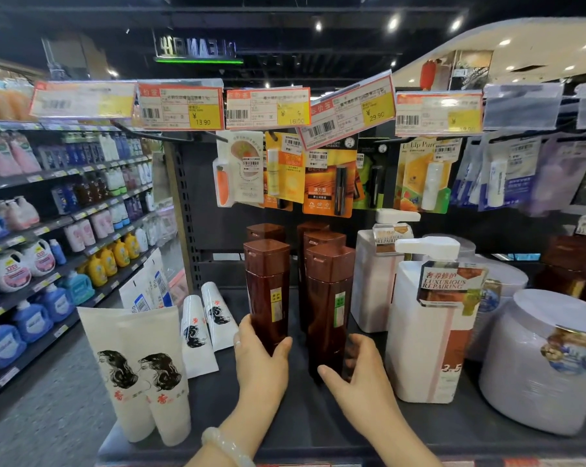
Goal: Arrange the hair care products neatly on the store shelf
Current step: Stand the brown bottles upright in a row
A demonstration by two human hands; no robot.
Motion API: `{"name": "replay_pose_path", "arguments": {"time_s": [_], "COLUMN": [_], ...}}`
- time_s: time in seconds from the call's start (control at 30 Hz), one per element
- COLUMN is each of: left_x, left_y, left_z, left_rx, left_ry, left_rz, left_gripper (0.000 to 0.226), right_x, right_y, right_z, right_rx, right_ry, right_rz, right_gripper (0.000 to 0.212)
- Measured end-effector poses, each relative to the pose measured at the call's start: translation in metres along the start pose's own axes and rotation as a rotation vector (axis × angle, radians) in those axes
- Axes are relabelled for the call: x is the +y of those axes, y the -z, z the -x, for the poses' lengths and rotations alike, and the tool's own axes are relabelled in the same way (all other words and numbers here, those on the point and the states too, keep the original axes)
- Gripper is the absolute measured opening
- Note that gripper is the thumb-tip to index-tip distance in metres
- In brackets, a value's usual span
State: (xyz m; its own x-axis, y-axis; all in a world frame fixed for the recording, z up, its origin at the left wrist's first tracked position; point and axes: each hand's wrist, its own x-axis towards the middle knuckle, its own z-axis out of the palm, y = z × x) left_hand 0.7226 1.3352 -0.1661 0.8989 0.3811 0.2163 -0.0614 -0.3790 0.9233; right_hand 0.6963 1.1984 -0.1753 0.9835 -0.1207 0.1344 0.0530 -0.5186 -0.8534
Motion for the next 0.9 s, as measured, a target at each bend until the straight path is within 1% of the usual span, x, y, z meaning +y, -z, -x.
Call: {"name": "replay_pose_path", "arguments": {"time_s": [0.17, 0.27, 0.4, 0.57, 0.63, 0.73, 0.8, 0.9], "left_x": [-0.003, -0.004, -0.01, -0.014, -0.014, -0.004, 0.005, 0.011], "left_y": [0.0, 0.0, 0.0, 0.002, 0.004, 0.008, 0.01, 0.004], "left_z": [-0.002, -0.005, -0.005, -0.006, -0.005, 0.008, 0.024, 0.044], "left_rx": [-0.005, -0.014, -0.007, -0.024, -0.025, 0.044, 0.1, 0.101], "left_ry": [-0.004, 0.005, -0.025, -0.033, -0.011, 0.012, -0.085, -0.367], "left_rz": [0.01, 0.011, 0.013, 0.043, 0.065, 0.069, 0.145, 0.252], "left_gripper": [0.064, 0.063, 0.063, 0.064, 0.071, 0.09, 0.086, 0.067], "right_x": [0.0, 0.0, 0.0, 0.001, 0.0, 0.0, -0.001, -0.004], "right_y": [-0.003, -0.003, -0.003, -0.004, -0.005, -0.004, -0.003, 0.0], "right_z": [0.0, 0.0, 0.001, 0.001, 0.001, 0.004, 0.008, 0.014], "right_rx": [-0.004, -0.001, 0.008, -0.01, -0.011, 0.006, 0.039, 0.085], "right_ry": [-0.001, 0.021, 0.05, 0.042, 0.036, 0.029, 0.045, 0.08], "right_rz": [-0.018, -0.018, -0.009, 0.008, 0.014, 0.005, 0.001, -0.004], "right_gripper": [0.075, 0.074, 0.071, 0.073, 0.073, 0.072, 0.07, 0.063]}}
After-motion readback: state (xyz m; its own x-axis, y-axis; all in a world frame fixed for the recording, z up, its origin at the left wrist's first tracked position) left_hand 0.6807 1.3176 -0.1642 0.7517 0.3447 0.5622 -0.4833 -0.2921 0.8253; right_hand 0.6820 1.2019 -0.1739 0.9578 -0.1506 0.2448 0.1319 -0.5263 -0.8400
